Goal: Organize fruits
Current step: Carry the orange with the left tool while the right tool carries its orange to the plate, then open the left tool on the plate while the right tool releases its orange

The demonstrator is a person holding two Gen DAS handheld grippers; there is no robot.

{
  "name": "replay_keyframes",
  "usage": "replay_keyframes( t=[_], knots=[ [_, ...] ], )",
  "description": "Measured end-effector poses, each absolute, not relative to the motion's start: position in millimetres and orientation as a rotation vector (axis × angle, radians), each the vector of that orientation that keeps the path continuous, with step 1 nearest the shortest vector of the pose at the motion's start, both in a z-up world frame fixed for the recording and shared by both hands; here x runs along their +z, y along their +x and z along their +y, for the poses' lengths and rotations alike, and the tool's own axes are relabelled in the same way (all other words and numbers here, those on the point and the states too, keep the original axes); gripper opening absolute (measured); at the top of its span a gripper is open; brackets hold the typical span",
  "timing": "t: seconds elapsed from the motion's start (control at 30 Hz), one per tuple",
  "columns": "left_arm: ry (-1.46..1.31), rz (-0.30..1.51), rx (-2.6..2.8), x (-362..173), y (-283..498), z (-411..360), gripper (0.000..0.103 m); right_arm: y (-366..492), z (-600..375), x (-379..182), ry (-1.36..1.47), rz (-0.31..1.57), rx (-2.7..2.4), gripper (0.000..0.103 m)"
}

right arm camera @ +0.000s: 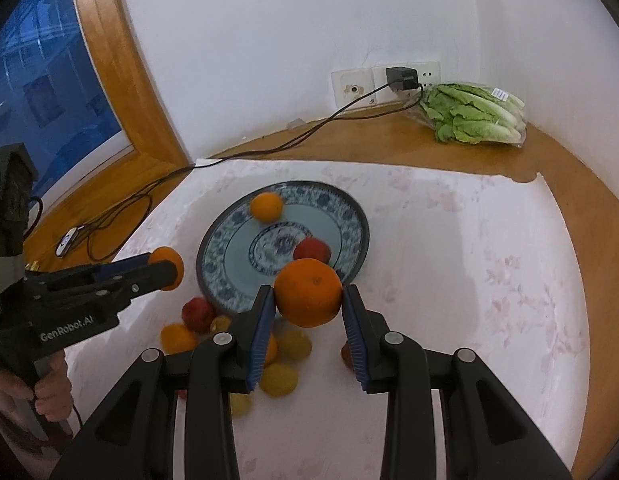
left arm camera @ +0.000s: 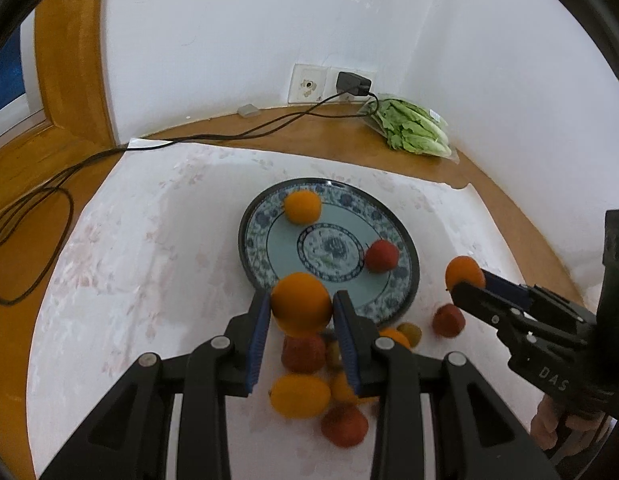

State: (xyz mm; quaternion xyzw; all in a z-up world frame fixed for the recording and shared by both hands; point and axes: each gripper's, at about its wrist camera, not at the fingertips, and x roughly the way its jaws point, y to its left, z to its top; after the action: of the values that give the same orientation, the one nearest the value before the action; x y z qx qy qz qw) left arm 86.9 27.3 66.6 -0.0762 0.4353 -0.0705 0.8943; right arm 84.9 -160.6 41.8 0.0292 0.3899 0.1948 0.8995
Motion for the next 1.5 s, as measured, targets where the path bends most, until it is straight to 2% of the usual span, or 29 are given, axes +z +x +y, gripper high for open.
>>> replay_keyframes(
  t=[0.63, 1.33, 1.5],
  knots=[
    [-0.112, 0.894, -0.150, 37.6, 141.2, 15.6, 0.034, 137.2, -158.3, 19.5, 0.065, 0.802, 0.339, 0.035],
    [-0.084, 0.921, -0.131, 20.4, 153.2, 9.6, 0.034, 150.4, -152.7, 7.5, 0.042, 0.808, 0.342, 0.036],
    [-0.075, 0.918, -0.126, 20.4, 152.6, 9.2, 0.046, 150.5, -152.5, 7.4, 0.053, 0.812, 0.350, 0.036]
  ],
)
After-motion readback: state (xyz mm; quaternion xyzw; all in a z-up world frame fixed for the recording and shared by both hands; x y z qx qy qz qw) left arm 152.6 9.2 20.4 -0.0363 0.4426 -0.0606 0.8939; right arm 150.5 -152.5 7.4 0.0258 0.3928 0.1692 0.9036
